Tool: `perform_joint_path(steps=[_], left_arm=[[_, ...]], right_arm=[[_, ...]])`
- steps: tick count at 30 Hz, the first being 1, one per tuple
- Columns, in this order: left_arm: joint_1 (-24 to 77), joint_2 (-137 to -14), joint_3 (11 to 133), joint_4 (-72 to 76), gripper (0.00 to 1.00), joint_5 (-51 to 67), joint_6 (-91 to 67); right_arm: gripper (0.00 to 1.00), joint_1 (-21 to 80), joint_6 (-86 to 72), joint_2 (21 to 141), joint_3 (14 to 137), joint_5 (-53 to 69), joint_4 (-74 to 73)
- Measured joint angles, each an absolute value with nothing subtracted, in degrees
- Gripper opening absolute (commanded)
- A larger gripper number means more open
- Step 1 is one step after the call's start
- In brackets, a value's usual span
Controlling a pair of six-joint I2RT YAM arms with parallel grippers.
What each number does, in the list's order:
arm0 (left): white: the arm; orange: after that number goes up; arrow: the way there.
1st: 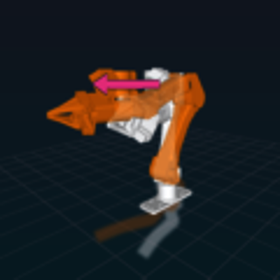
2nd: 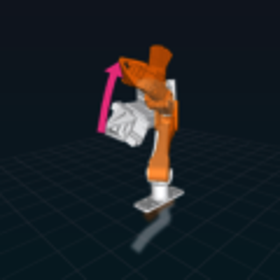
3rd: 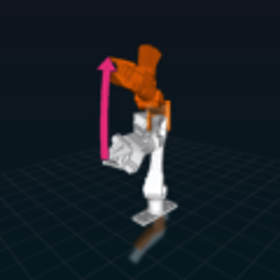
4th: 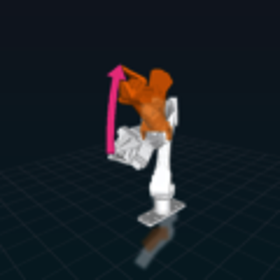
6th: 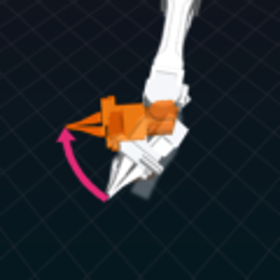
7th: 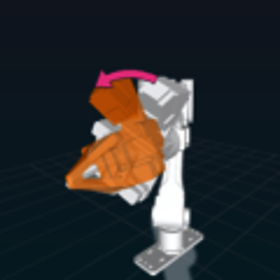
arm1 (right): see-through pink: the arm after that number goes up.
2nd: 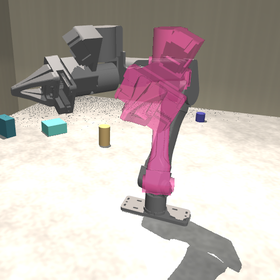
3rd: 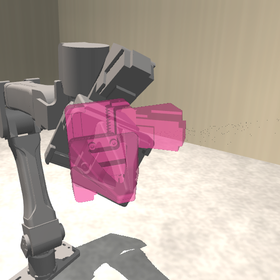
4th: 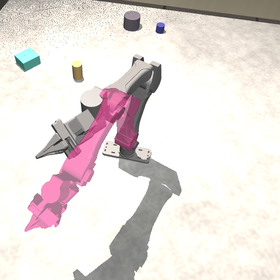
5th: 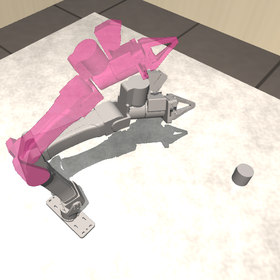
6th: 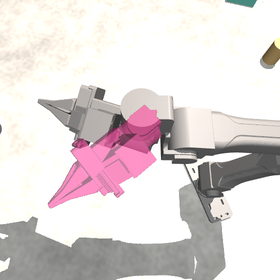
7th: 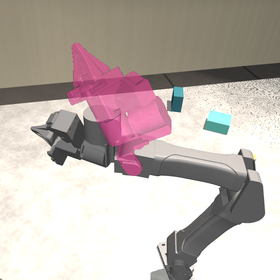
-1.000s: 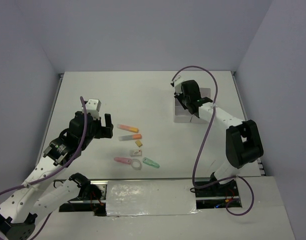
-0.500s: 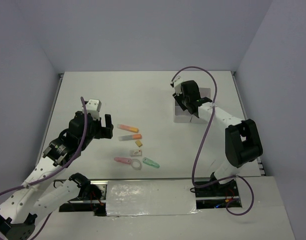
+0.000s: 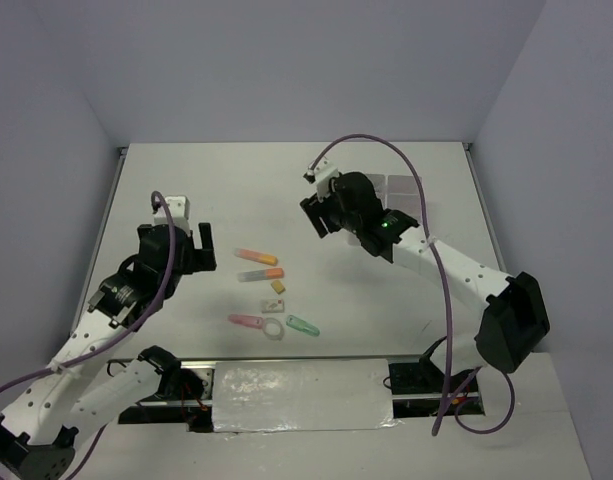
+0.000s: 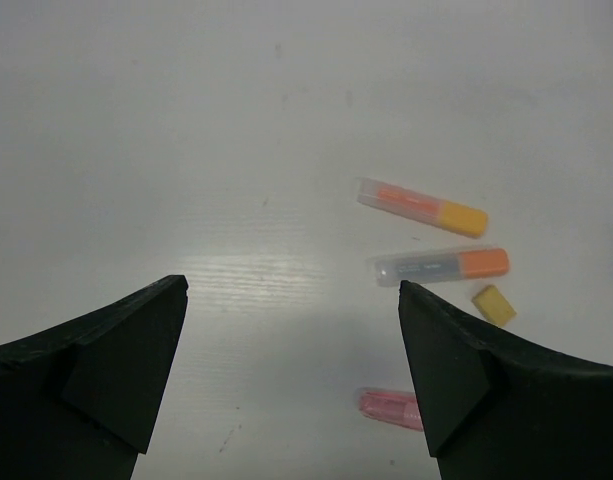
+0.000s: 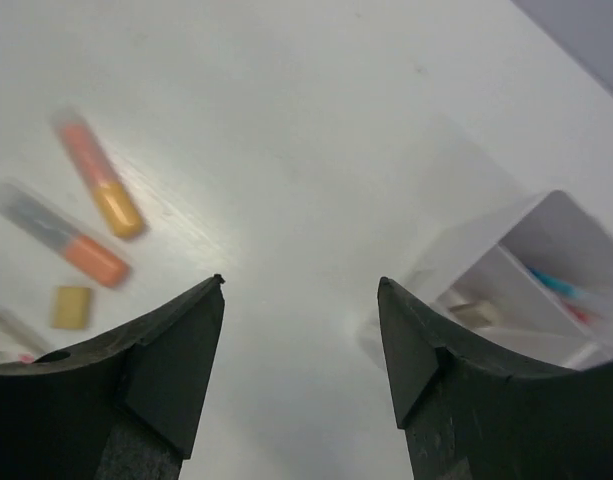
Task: Sort the stationery into containers
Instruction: Place the stationery in the storage box, then pick up the stationery from the center of the board.
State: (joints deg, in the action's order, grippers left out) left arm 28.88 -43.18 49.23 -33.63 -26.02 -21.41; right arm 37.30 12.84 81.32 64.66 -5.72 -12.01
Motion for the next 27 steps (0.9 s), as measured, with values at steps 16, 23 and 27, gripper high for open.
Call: perform_joint_path(steps=[16,23,27], left_arm=[[17.7,-42.5,49.8,-37.7,0.99,-34.2,-27.0],[17.7,-42.5,49.8,-37.2,0.99,-31.3,-26.4],[17.7,-42.4,49.8,-36.8,0.99,-30.2,-25.6]], right_arm=[[0.99,57.3,-11.7,94.3,66.2,-13.4,-13.9],[0.93,59.5,-14.0,100.0,68.4,-14.6,-14.7],[0.79,59.5,-14.2,102.0,70.6,-14.3,-15.7]])
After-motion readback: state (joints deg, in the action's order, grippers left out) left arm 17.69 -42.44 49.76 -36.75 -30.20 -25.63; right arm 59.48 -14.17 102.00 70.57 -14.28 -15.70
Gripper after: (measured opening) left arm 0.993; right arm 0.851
